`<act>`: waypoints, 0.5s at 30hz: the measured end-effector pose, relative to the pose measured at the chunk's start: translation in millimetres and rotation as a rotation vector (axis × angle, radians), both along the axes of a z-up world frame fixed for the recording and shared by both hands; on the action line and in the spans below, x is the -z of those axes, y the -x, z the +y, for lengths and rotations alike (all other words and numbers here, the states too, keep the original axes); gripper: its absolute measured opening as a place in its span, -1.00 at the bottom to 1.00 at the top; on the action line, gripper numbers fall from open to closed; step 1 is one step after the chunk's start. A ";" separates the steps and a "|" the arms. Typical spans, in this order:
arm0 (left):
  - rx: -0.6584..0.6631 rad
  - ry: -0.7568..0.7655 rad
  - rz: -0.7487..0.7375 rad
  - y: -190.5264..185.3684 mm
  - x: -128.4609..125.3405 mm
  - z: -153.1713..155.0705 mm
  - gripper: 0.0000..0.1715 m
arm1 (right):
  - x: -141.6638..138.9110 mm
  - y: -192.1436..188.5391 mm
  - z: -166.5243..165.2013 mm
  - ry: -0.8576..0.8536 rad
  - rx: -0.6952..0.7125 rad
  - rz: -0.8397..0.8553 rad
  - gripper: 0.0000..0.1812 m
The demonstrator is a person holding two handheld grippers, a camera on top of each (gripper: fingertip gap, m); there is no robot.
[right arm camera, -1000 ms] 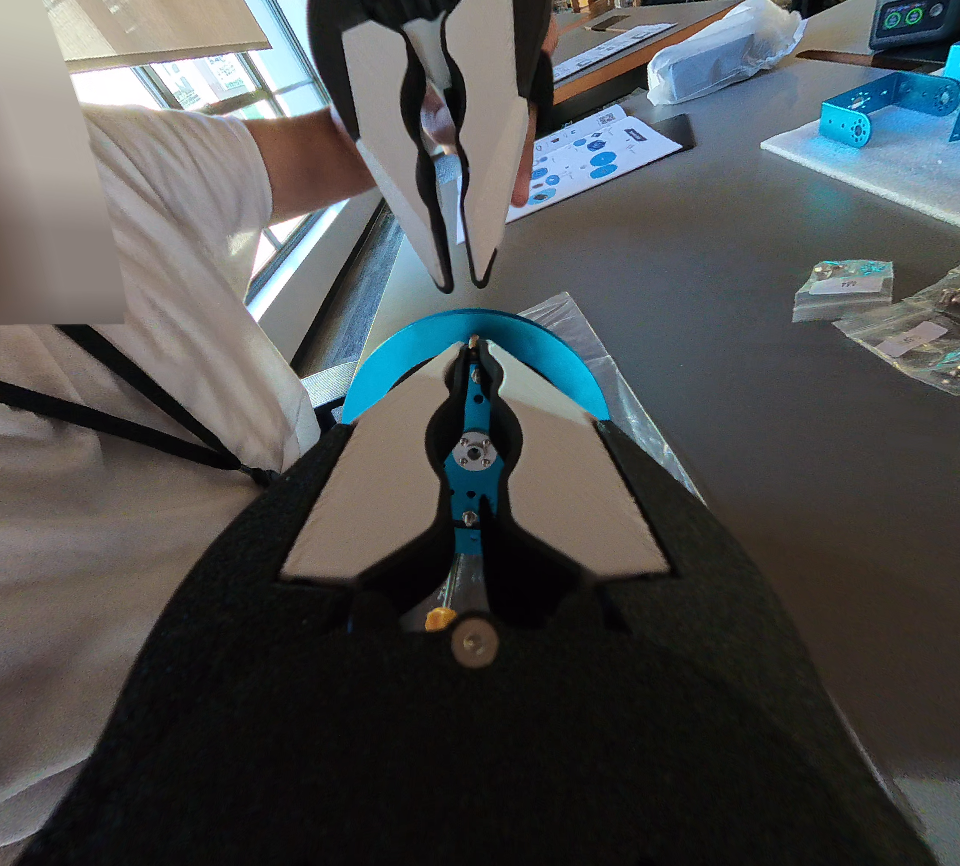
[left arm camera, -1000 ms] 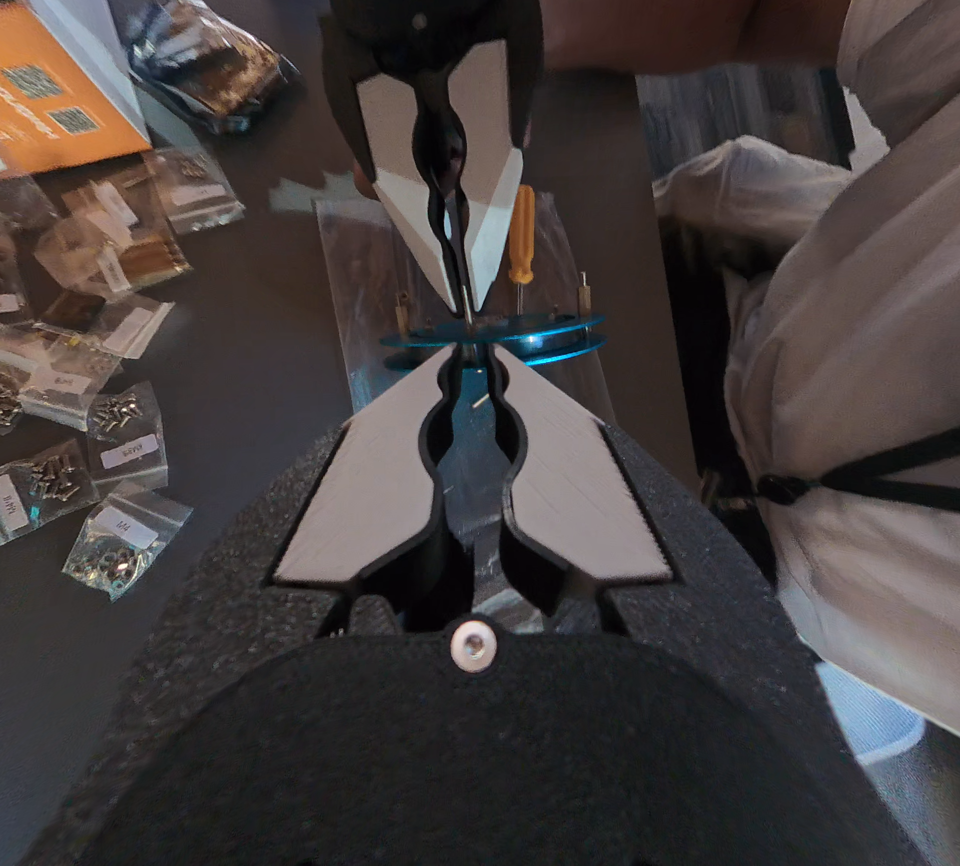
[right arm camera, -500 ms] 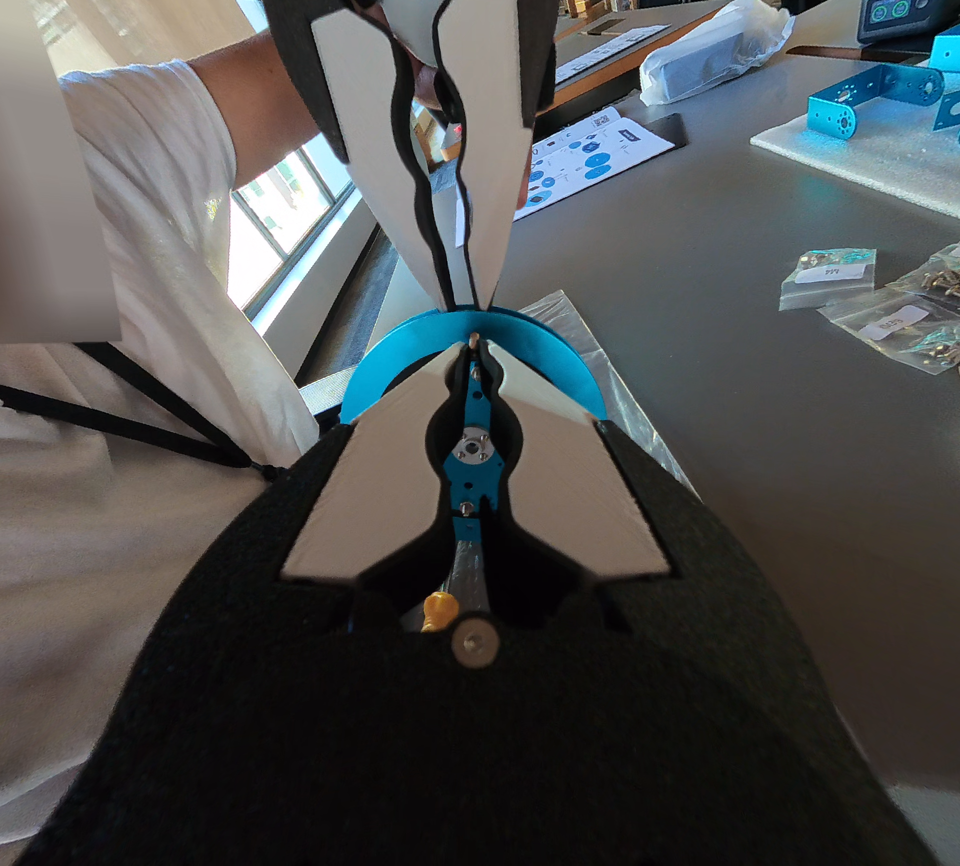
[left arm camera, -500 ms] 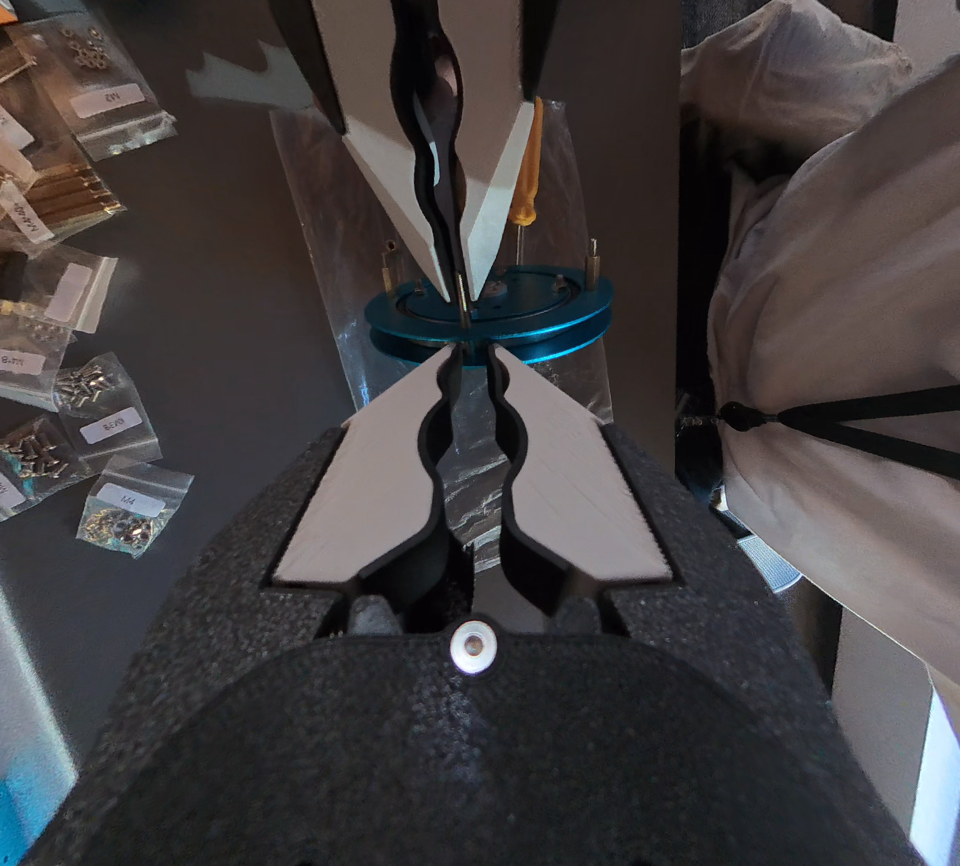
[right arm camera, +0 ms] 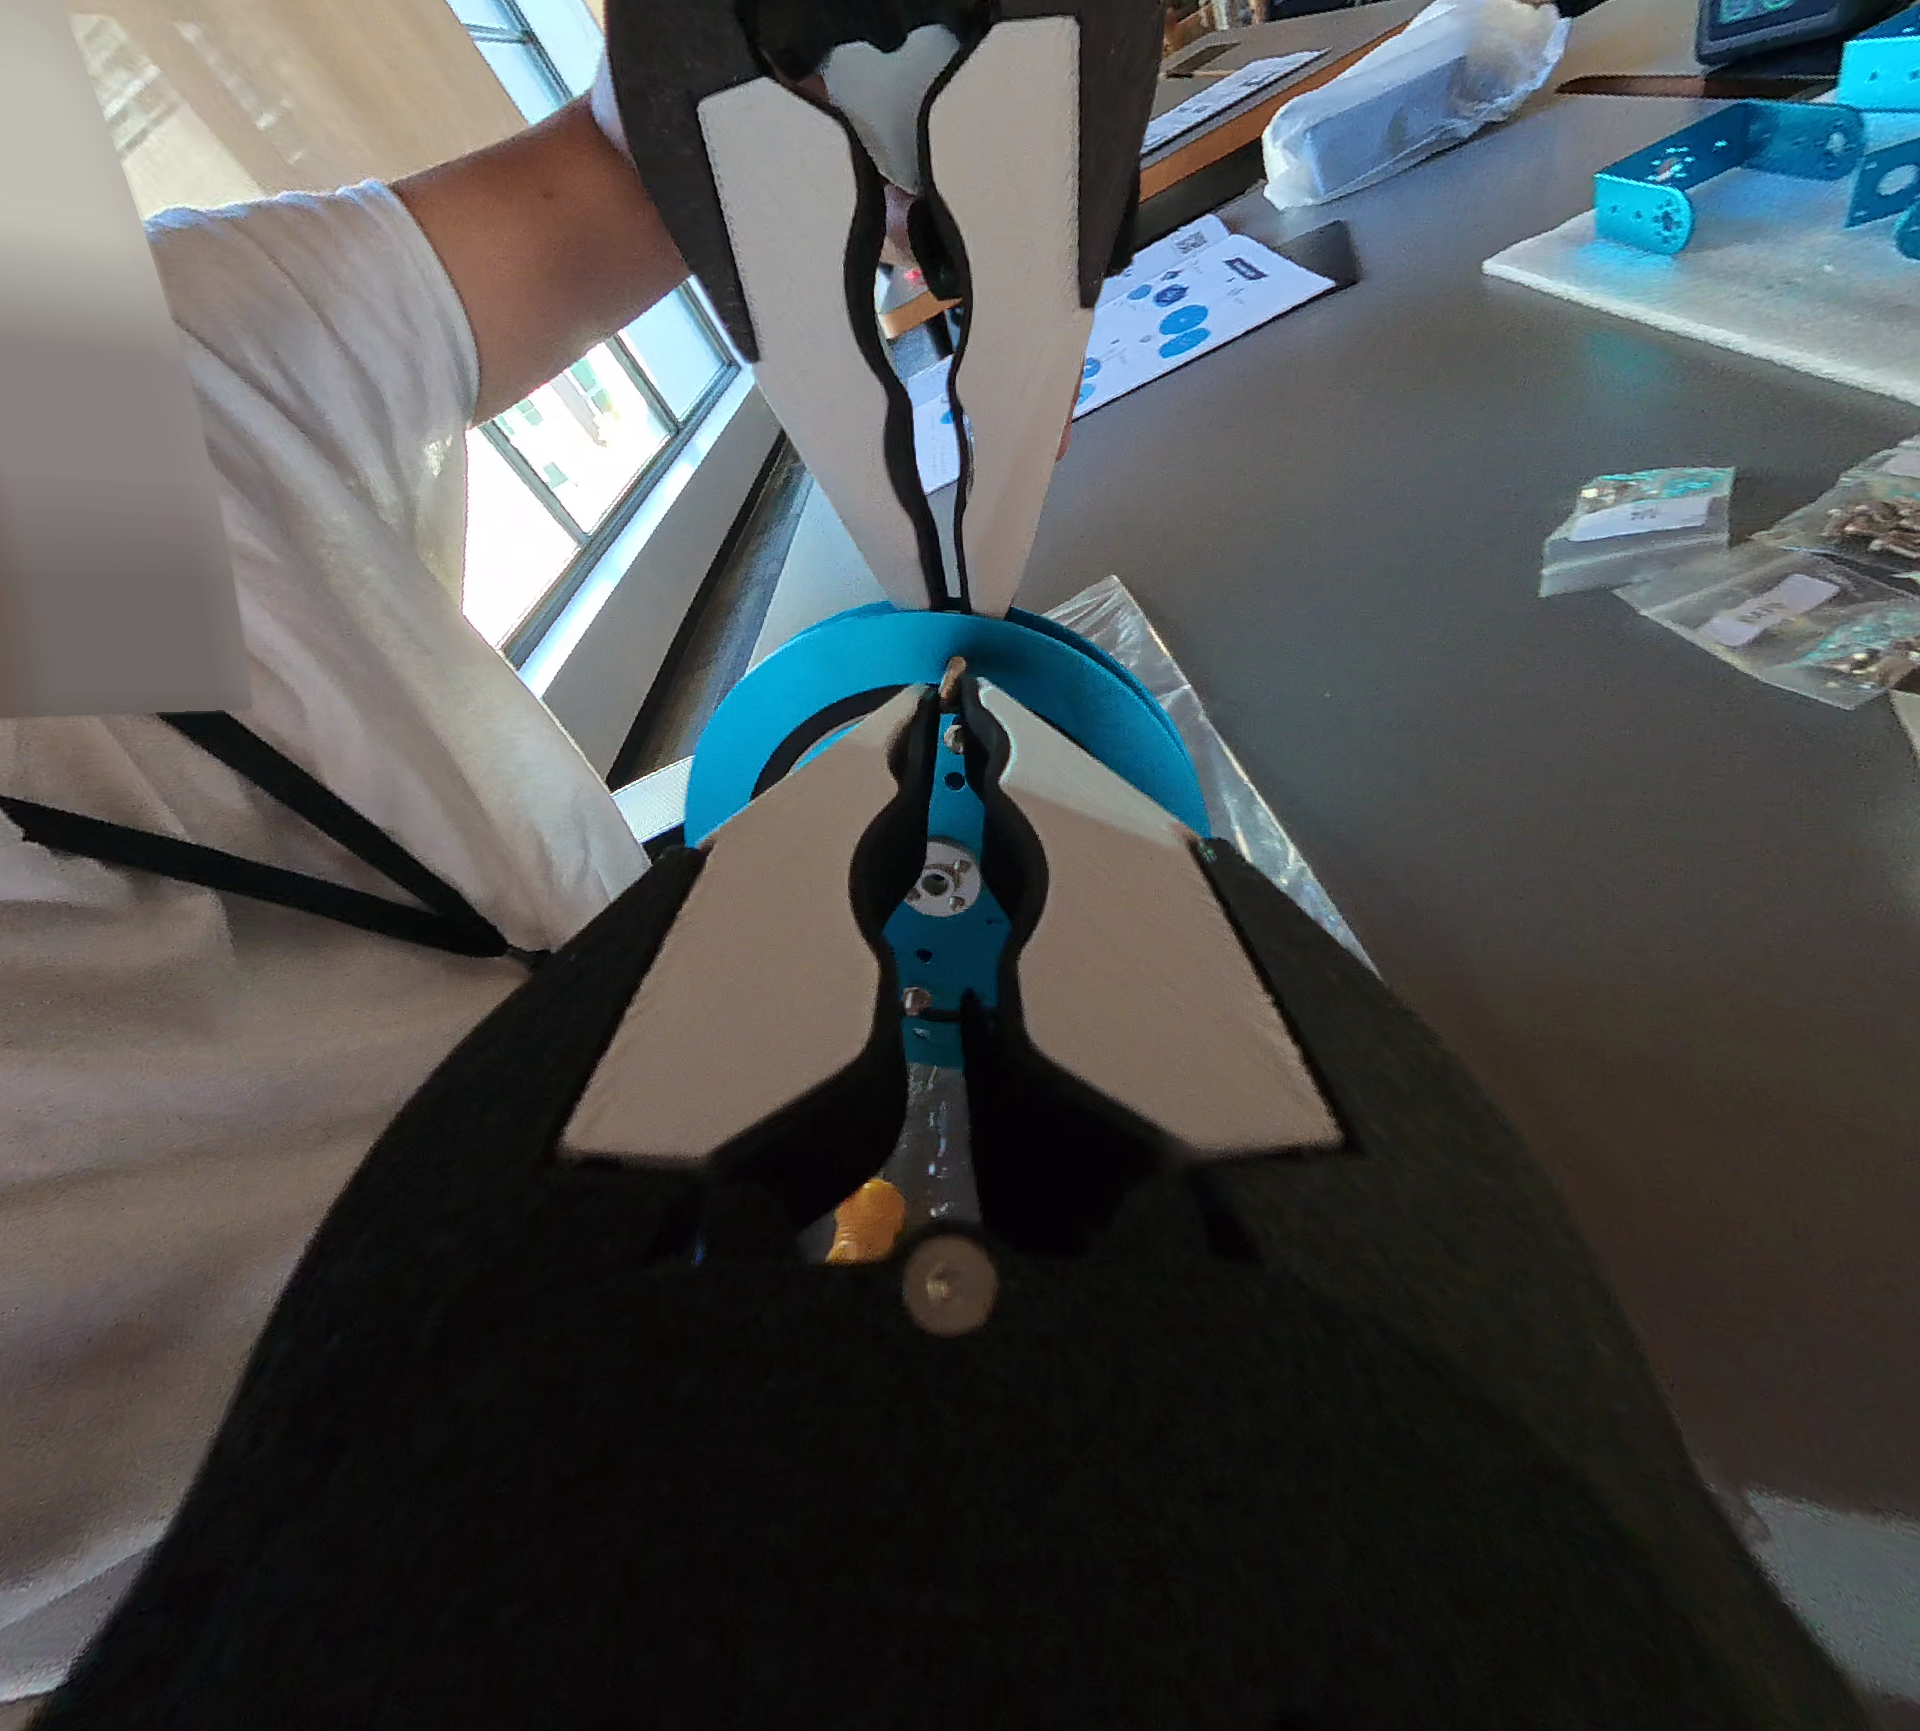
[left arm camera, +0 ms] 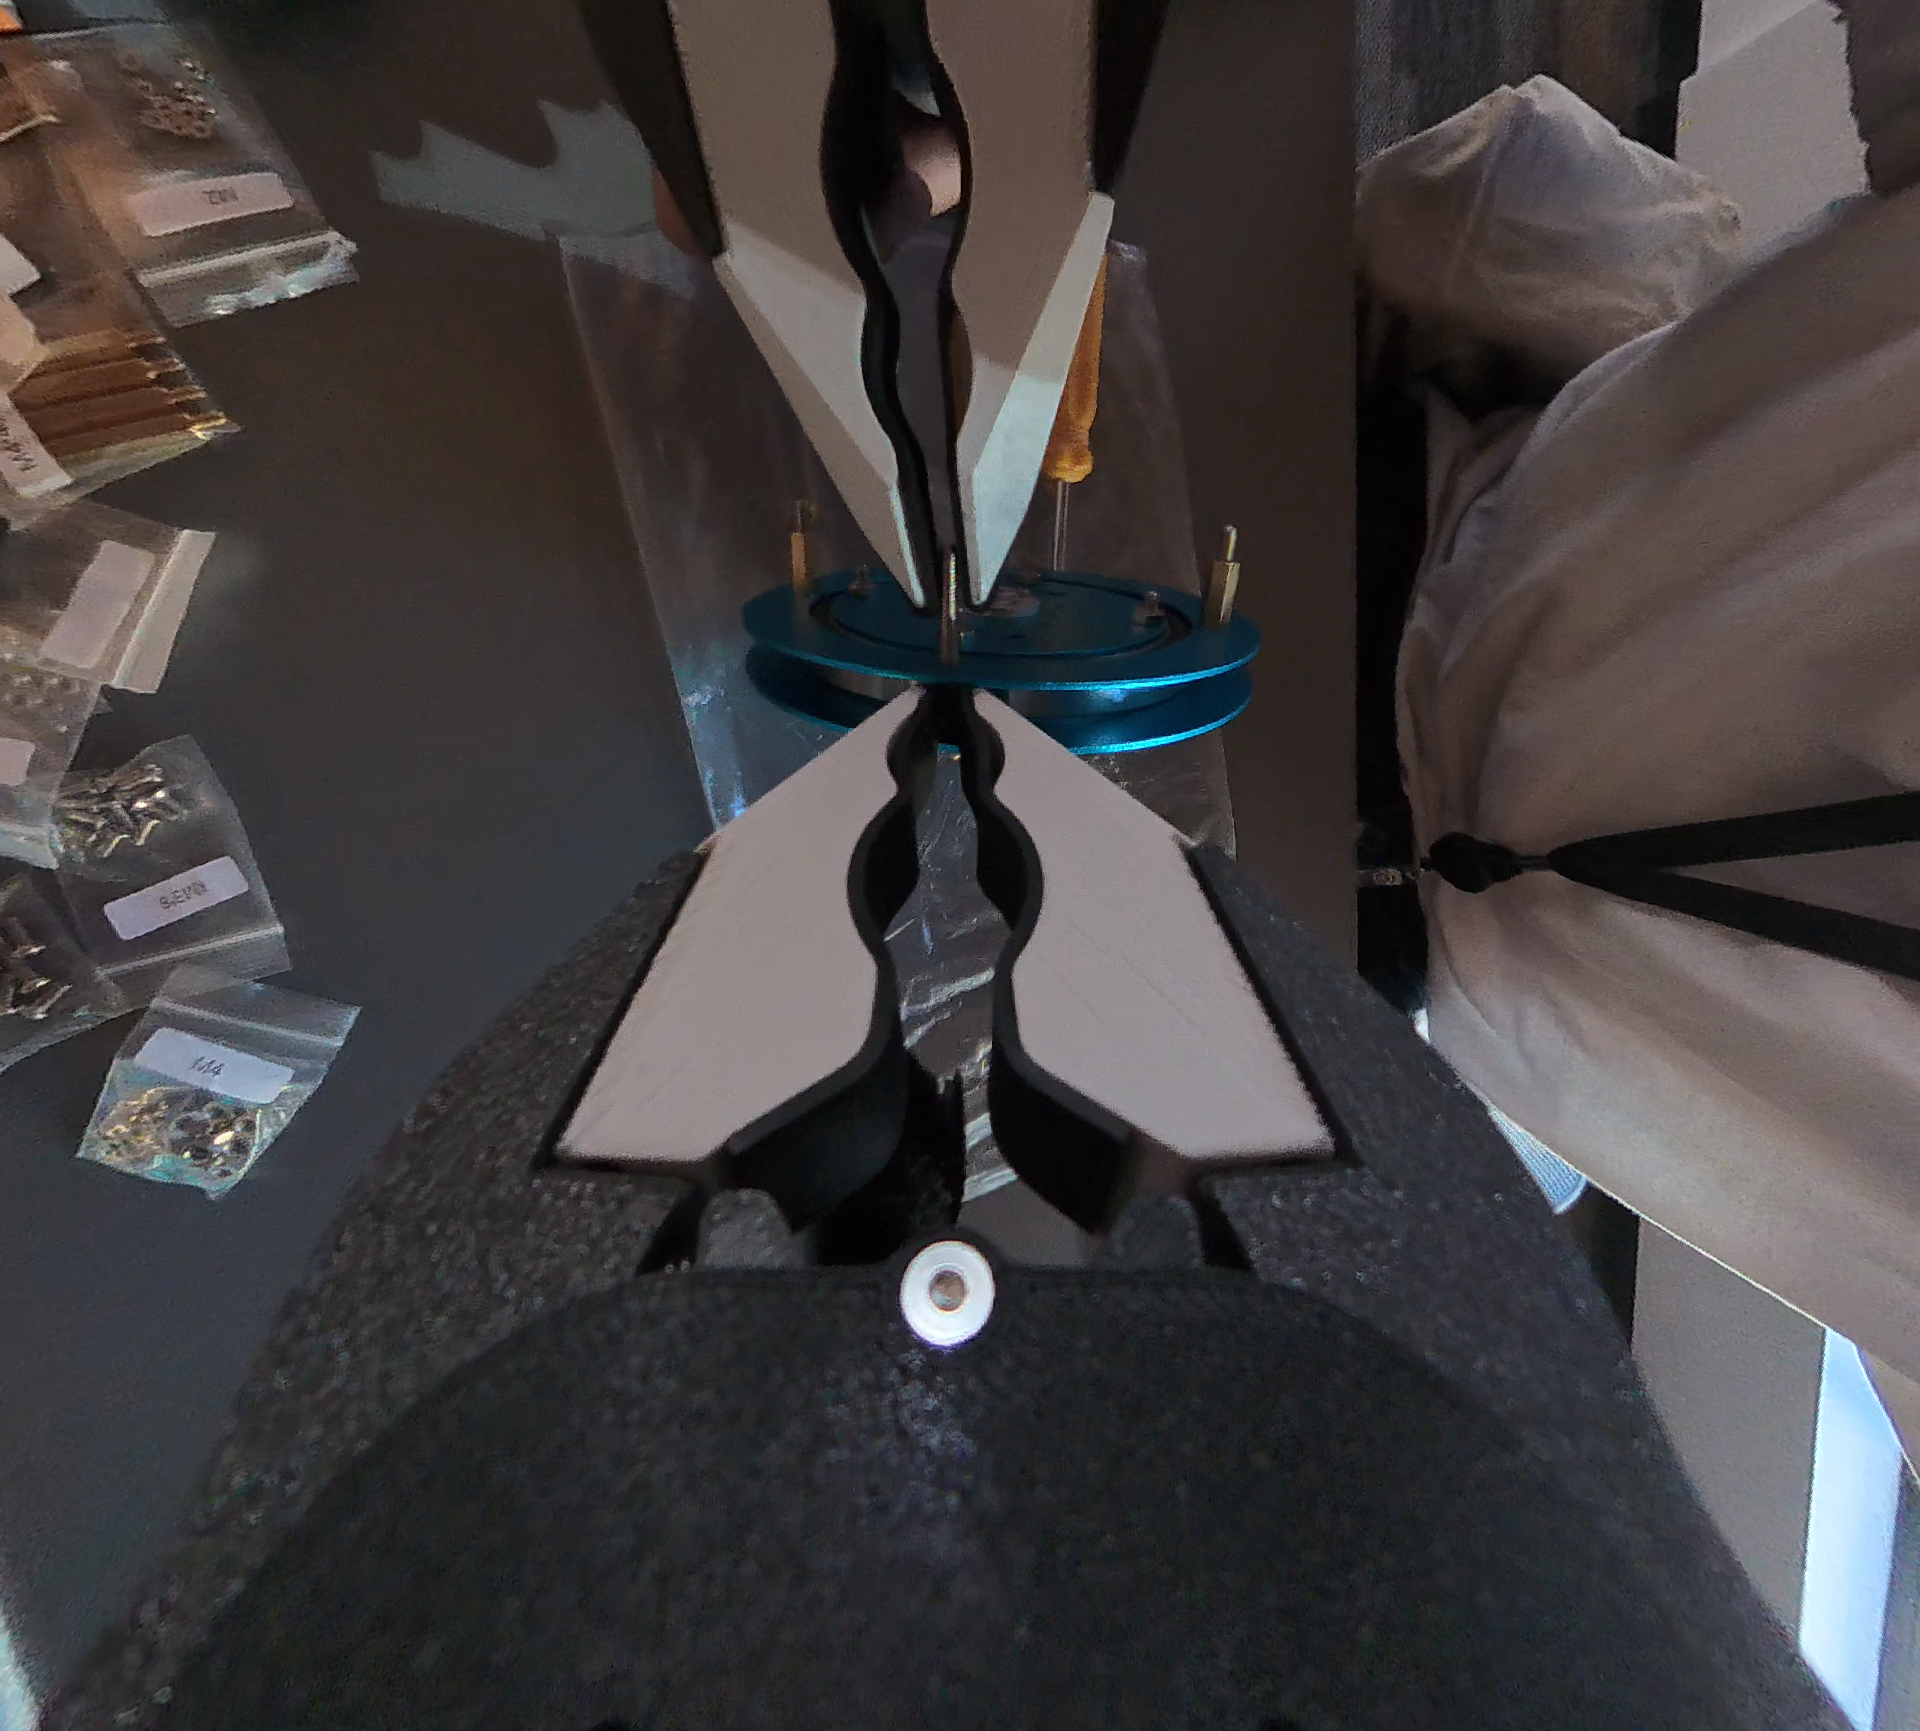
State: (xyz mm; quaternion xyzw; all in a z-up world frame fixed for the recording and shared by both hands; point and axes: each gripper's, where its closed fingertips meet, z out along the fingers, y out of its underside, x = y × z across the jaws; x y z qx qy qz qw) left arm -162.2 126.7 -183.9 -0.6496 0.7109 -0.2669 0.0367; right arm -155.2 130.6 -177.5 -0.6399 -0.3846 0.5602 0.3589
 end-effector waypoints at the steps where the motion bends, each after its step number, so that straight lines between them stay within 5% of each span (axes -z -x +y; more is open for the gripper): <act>1: -0.005 0.008 -0.005 -0.2 0.4 0.9 -0.96 | 0.3 -0.2 0.9 0.002 0.002 0.001 -0.97; 15: 0.018 0.005 -0.024 0.6 -0.7 -6.3 -0.97 | -11.0 -2.6 -0.7 -0.130 0.040 -0.015 -0.94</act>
